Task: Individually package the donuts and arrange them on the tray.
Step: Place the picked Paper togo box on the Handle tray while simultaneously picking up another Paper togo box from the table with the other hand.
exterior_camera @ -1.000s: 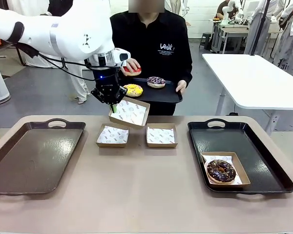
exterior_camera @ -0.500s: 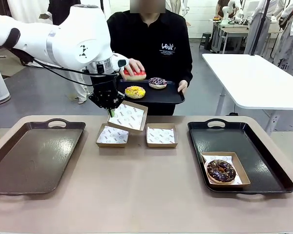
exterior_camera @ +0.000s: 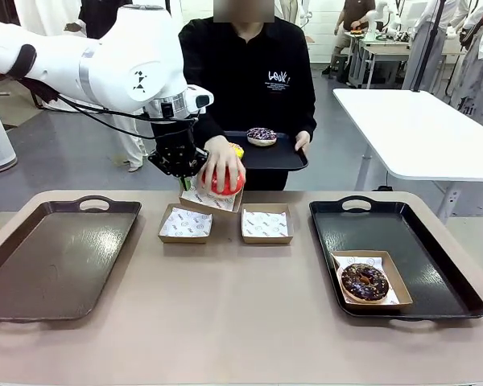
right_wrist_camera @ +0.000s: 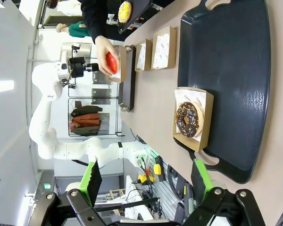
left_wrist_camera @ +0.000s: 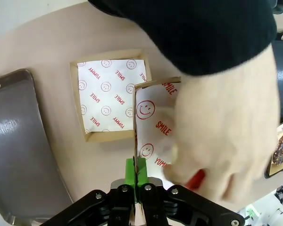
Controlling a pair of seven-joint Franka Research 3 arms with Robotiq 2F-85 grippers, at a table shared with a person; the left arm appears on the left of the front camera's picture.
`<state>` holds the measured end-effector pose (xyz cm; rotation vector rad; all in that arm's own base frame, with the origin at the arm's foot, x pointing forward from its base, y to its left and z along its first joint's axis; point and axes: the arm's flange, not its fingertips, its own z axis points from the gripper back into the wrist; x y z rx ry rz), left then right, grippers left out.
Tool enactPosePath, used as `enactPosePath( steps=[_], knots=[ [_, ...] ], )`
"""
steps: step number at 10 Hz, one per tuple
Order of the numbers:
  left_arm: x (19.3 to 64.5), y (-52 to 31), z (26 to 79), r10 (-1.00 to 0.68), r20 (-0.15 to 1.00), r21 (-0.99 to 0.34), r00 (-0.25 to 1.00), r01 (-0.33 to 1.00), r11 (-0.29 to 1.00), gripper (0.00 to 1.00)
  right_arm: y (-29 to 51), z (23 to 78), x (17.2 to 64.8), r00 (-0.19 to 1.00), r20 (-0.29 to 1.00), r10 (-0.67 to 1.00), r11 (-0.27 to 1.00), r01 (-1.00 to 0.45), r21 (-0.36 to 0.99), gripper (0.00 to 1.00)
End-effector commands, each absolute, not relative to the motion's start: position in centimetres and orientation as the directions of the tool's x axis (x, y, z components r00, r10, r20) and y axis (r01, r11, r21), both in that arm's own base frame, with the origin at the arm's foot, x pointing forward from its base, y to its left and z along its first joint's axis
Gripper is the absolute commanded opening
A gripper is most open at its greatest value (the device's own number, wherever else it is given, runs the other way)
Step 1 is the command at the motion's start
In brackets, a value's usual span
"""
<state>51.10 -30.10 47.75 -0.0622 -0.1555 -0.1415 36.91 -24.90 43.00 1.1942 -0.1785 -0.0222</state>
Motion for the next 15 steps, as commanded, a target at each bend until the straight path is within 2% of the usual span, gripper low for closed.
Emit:
enactPosePath(
  steps=[1, 15],
  knots=[
    [51.14, -30.11, 47.89, -0.147, 0.149, -0.046, 0.978, 0.156, 0.987, 0.0, -24.96, 42.98, 36.87, 0.985, 0.127, -0.113, 0.367, -0.077, 0.927, 1.0],
    [51.14, -30.11, 47.89, -0.147, 0.149, -0.046, 0.978, 0.156, 0.987, 0.0, -24.96, 42.98, 36.87, 0.985, 0.127, -0.113, 0.367, -0.077, 0.927, 1.0]
  ],
)
